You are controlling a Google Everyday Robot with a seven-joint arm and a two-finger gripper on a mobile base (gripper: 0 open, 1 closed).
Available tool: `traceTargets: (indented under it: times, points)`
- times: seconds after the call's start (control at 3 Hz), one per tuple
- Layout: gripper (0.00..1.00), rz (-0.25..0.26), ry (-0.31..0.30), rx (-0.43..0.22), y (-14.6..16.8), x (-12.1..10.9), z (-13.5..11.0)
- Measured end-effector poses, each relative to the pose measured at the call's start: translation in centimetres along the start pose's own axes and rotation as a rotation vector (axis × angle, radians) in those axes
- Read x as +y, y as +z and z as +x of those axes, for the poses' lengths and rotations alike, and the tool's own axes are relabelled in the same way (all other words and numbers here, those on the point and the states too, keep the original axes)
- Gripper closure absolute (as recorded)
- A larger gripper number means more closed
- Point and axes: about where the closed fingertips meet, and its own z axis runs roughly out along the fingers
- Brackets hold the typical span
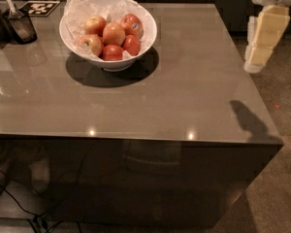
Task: Pick apple from white bowl
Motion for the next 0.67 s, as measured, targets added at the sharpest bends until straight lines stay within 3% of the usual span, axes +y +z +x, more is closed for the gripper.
traceTargets:
  times: [0.33,0.67]
  points:
    - [0.0,0.045,-0.019,-0.015,-0.9,-1.8,-0.9]
    - [0.0,0.069,-0.061,0.023,-0.3,-3.3,-1.7]
